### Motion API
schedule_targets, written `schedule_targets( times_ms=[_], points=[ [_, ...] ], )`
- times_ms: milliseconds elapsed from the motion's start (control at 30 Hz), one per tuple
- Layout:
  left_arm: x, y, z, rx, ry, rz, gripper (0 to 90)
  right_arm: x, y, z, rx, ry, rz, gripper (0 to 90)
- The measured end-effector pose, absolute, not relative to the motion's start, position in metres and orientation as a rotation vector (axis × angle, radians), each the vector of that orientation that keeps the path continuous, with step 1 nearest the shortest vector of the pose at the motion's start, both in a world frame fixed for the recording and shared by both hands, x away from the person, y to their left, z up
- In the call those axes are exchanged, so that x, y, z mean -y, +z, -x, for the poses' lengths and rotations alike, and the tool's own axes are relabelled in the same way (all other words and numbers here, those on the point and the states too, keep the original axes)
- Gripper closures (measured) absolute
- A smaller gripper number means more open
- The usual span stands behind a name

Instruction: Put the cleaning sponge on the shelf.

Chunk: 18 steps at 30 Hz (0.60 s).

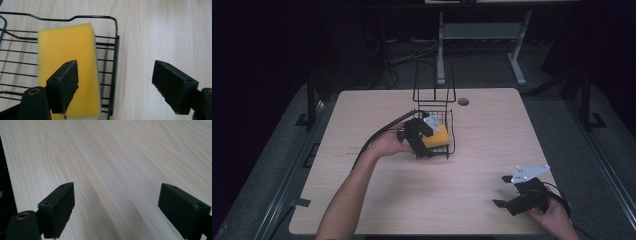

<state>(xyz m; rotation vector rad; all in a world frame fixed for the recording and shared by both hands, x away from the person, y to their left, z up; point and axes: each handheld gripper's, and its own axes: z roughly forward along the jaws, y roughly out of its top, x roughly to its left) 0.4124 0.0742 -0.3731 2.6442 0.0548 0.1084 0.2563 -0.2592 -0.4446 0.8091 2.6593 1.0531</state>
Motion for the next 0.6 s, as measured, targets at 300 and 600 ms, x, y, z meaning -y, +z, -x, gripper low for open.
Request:
schedule_targets(
  times_ms=[300,600],
  points=[
    [-0.081,-0.382,-0.390,-0.036,0.092,-2.646,20.7,0.259,-0.444,-0.256,-2.655,1.049,-0.808,13.5],
    [-0.085,-0.386,-0.374,-0.016,0.088,-2.646,20.7,0.261,-0.443,-0.255,-2.647,1.051,-0.816,13.5]
  ],
)
